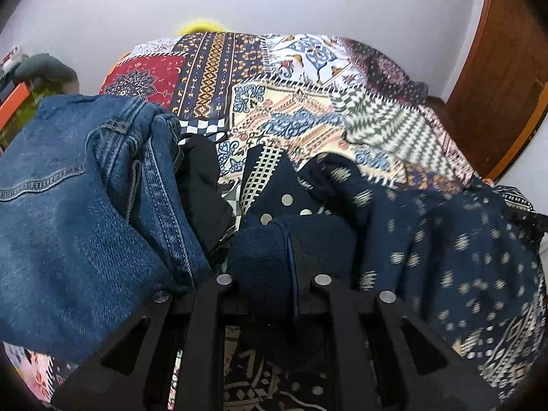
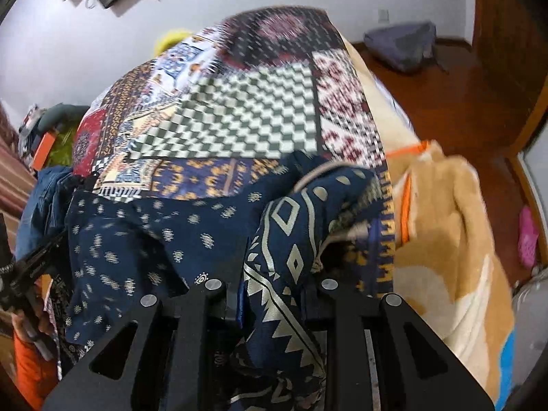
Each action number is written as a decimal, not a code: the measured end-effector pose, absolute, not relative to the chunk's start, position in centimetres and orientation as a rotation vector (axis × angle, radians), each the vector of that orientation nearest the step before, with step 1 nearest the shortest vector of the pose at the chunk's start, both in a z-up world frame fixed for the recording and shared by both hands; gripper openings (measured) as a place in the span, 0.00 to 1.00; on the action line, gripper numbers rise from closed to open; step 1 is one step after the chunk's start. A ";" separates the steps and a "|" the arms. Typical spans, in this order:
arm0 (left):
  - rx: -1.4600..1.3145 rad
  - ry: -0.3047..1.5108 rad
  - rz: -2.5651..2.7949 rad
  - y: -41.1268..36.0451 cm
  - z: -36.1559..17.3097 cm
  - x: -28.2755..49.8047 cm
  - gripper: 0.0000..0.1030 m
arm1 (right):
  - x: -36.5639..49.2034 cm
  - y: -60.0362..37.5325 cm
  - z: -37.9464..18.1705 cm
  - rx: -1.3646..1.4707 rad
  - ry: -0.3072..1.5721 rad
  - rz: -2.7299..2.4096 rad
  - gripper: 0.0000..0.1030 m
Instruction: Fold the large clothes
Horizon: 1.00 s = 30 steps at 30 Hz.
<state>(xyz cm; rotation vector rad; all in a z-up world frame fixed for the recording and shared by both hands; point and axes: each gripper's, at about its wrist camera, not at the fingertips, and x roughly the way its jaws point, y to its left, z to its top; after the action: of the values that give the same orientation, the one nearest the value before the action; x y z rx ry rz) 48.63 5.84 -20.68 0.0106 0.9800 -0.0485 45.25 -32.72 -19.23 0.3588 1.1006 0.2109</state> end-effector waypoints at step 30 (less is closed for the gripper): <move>0.056 0.892 -0.109 6.4 -8.3 32.5 0.61 | 27.3 -30.1 -4.7 0.060 0.862 0.176 0.59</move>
<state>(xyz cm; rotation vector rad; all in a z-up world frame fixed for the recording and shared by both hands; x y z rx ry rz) 32.50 6.41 -8.32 0.0561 0.8918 -0.1087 27.28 -30.10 -4.72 0.0601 0.8624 0.1760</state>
